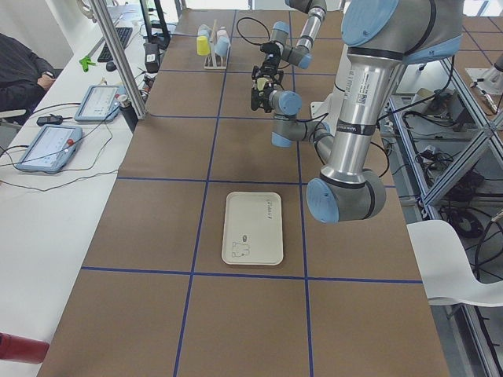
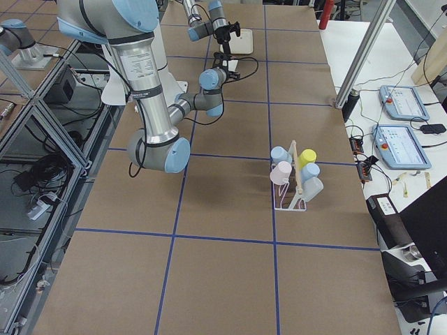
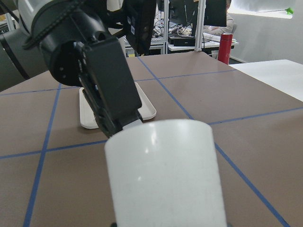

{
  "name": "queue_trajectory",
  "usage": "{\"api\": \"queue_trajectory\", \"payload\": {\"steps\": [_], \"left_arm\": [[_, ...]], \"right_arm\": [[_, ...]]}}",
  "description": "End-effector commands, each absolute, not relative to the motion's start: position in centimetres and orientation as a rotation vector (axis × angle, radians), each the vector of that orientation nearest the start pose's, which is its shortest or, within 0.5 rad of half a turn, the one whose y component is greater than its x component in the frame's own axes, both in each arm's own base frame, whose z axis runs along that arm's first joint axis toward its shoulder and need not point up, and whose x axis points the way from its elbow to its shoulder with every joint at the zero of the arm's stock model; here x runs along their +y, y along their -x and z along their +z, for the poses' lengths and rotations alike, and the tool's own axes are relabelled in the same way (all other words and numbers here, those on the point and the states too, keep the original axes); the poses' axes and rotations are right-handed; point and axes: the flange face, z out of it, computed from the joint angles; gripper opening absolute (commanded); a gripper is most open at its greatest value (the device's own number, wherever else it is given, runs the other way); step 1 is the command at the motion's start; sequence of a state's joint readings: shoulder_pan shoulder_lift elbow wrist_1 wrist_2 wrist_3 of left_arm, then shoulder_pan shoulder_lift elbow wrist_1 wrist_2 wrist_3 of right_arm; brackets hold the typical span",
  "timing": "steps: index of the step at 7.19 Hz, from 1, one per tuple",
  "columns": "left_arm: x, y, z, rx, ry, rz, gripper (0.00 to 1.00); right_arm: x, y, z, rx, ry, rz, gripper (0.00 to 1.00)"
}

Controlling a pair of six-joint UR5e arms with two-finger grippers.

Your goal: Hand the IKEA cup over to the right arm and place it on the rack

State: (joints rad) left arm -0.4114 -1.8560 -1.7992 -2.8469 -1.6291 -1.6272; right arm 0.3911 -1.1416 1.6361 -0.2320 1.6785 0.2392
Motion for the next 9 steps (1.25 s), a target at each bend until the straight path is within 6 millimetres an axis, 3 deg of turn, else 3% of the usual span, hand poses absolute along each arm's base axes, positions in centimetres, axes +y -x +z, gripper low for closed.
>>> {"api": "queue_trajectory", "payload": {"steps": [1, 2, 4, 6, 7, 9], "left_arm": [[-33.1, -44.1, 25.3, 1.789, -0.275, -0.277, 0.52], [-33.2, -44.1, 25.1, 1.791, -0.279, -0.284, 1.0], [-33.7, -43.6, 25.3, 1.787, -0.292, -0.294, 1.0], [-34.5, -42.8, 27.5, 1.742, -0.305, -0.315, 1.0], [-34.9, -41.4, 30.0, 1.687, -0.344, -0.303, 1.0], [-35.7, -38.0, 35.3, 1.55, -0.456, -0.252, 1.0]], "right_arm": [[-33.9, 50.0, 24.0, -1.298, -1.389, -0.751, 0.34], [-33.9, 50.1, 24.1, -1.296, -1.389, -0.753, 0.3], [-33.9, 50.1, 24.1, -1.294, -1.389, -0.752, 0.27], [-34.5, 49.9, 25.1, -1.262, -1.371, -0.751, 0.16], [-36.3, 49.6, 26.6, -1.184, -1.318, -0.756, 0.04], [-42.1, 48.1, 28.9, -0.944, -1.15, -0.776, 0.0]]}}
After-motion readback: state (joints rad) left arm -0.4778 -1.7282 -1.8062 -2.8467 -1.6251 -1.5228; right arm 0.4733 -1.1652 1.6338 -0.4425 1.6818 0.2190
